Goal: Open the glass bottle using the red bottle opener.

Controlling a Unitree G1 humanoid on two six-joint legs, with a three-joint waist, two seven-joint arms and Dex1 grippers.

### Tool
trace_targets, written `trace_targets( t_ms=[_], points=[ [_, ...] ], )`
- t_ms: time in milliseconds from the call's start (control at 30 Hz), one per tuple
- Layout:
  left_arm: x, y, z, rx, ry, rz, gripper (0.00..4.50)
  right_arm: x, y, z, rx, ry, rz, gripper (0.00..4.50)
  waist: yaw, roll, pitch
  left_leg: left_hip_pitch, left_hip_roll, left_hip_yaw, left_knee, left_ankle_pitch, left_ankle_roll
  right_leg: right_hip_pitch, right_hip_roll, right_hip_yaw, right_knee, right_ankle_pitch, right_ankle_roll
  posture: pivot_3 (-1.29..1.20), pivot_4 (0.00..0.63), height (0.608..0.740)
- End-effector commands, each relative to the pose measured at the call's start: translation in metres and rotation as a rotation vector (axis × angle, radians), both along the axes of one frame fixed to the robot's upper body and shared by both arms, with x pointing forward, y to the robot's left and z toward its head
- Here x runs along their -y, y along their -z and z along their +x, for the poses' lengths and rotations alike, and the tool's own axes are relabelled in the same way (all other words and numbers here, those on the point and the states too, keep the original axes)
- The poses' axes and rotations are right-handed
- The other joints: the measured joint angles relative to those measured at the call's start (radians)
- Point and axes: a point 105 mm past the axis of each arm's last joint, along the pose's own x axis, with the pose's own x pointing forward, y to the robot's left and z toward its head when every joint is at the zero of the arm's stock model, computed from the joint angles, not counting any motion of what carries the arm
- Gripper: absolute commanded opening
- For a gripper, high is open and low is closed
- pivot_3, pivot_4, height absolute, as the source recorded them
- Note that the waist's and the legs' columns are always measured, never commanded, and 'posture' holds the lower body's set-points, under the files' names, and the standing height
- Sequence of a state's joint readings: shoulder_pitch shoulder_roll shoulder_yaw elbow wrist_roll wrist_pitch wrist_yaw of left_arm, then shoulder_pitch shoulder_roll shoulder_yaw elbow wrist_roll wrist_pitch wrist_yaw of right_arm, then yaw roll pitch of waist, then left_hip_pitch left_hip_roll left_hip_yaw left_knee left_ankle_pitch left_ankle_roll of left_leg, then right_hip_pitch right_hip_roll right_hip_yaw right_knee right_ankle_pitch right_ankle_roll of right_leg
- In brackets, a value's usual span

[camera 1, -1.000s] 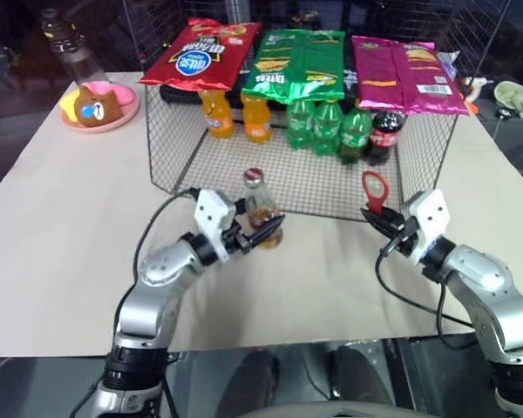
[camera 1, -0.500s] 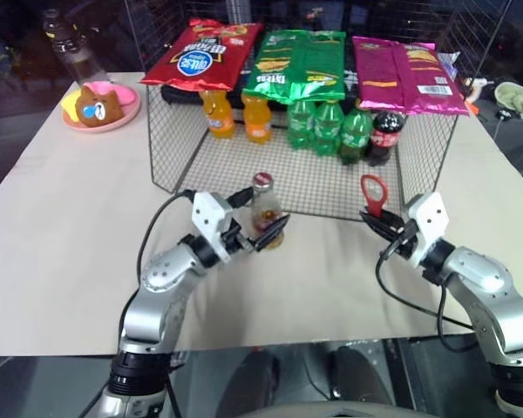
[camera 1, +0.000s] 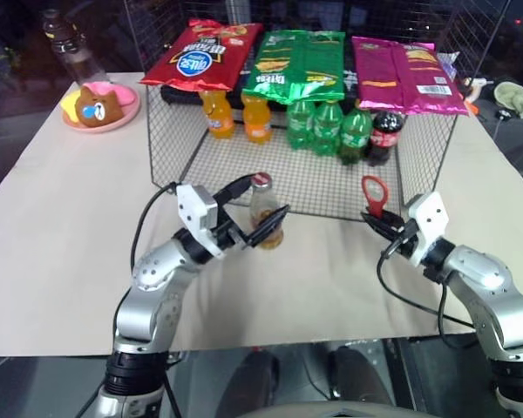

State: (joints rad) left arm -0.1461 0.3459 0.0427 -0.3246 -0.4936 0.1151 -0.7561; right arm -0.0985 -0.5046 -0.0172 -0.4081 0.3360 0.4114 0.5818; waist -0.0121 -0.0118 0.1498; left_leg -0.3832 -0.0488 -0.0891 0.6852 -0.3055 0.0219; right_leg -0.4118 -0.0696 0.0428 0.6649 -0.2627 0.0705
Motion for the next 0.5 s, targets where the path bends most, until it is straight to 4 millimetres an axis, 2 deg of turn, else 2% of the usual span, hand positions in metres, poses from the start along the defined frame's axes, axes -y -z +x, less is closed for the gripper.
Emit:
trace_targets(
  t_ms=[33, 500],
  points=[
    [0.001, -0.014, -0.005, 0.074, 0.002, -0.030, 4.45, 0.003, -0.014, 0.001, 0.055, -0.002, -0.001, 0.00, 0.000, 0.000, 0.000, 0.000, 0.000, 0.000, 0.000, 0.000, 0.000, 0.000, 0.000, 0.000, 0.000, 0.000, 0.000, 0.00, 0.150, 0.740],
    [-0.003, 0.002, -0.003, 0.049, -0.034, 0.014, 4.45, 0.000, -0.017, -0.001, 0.055, -0.019, -0.016, 0.00, 0.000, 0.000, 0.000, 0.000, 0.000, 0.000, 0.000, 0.000, 0.000, 0.000, 0.000, 0.000, 0.000, 0.000, 0.000, 0.00, 0.150, 0.740]
  ],
)
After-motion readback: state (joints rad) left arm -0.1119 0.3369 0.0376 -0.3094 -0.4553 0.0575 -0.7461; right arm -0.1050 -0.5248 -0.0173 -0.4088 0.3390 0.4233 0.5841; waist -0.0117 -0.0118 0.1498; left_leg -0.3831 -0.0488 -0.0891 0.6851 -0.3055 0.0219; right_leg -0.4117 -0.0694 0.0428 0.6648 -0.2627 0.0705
